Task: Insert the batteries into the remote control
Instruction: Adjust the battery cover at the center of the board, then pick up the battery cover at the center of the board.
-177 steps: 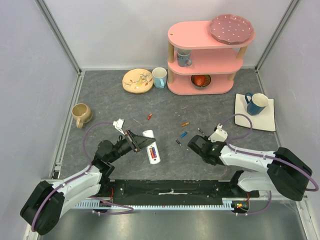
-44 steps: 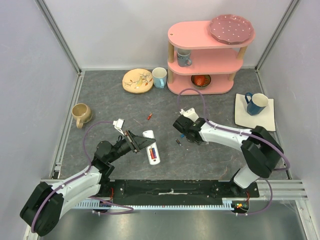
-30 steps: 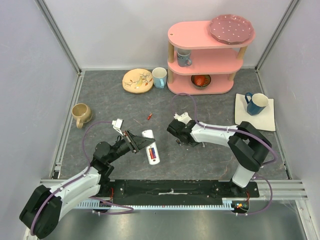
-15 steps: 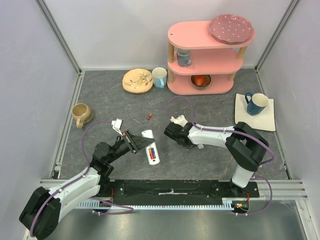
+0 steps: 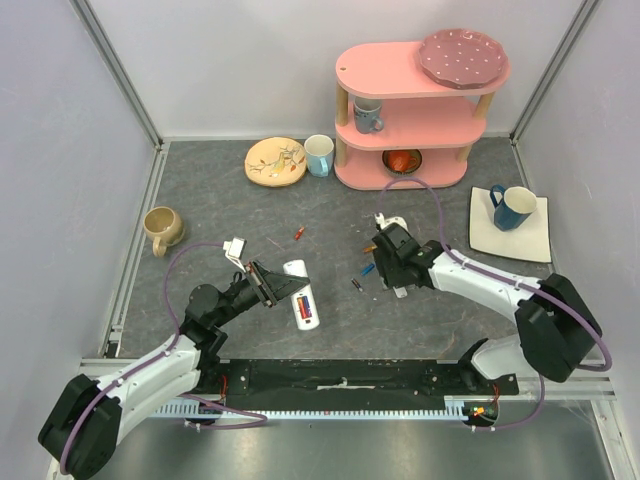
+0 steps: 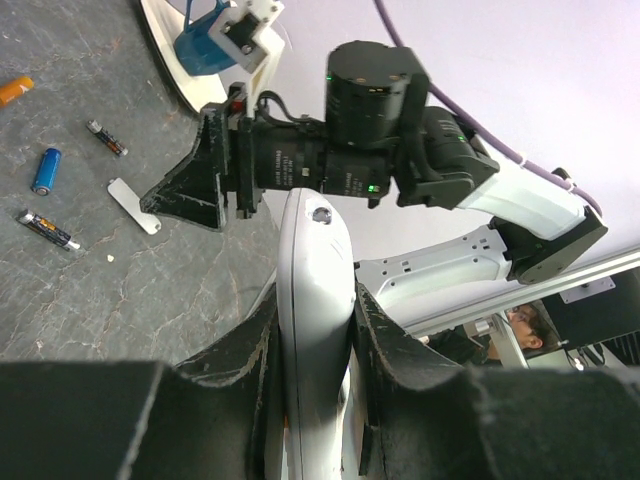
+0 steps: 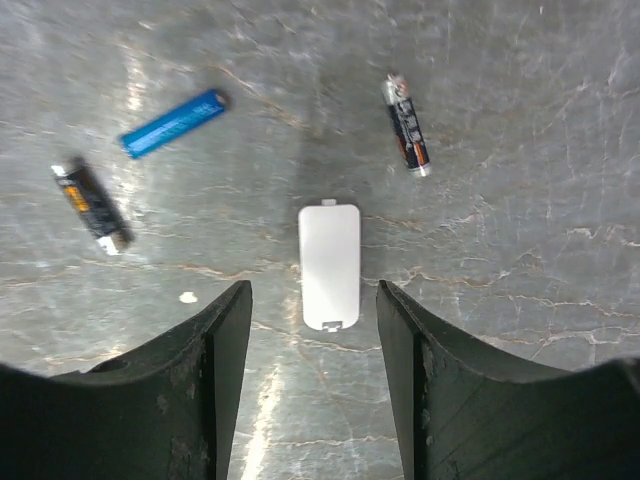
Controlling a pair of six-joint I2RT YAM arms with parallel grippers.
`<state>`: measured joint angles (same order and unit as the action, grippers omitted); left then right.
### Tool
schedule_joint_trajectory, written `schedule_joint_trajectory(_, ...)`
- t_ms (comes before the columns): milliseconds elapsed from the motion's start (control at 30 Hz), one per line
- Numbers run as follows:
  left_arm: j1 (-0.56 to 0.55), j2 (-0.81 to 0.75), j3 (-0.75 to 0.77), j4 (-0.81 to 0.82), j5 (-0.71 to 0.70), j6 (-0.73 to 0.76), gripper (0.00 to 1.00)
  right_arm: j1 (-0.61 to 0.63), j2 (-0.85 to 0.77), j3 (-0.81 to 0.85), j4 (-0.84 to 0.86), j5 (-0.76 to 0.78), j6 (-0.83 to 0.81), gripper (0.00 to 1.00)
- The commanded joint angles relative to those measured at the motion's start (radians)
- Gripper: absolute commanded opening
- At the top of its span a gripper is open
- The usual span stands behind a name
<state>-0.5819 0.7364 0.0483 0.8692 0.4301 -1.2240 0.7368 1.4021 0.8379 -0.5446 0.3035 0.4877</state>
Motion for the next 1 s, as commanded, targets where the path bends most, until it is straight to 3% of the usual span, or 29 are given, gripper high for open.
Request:
schedule_joint_trajectory(0, 0.004, -0.002, -0.044, 0.06, 0.039, 0.034, 0.02, -0.054, 0.009, -0.057, 0.092, -0.173, -0.047, 0.61)
schedule_joint_trajectory(700, 0.004, 0.069, -0.027, 0.088, 0.05, 0.035, 0.02, -0.148, 0.055, -0.122, 0.141, -0.211, -0.074, 0.6)
schedule_joint_trajectory(967, 0.004, 0.087, -0.021, 0.097, 0.058, 0.038, 0.02, -0.146, 0.061, -0.123, 0.133, -0.219, -0.075, 0.52)
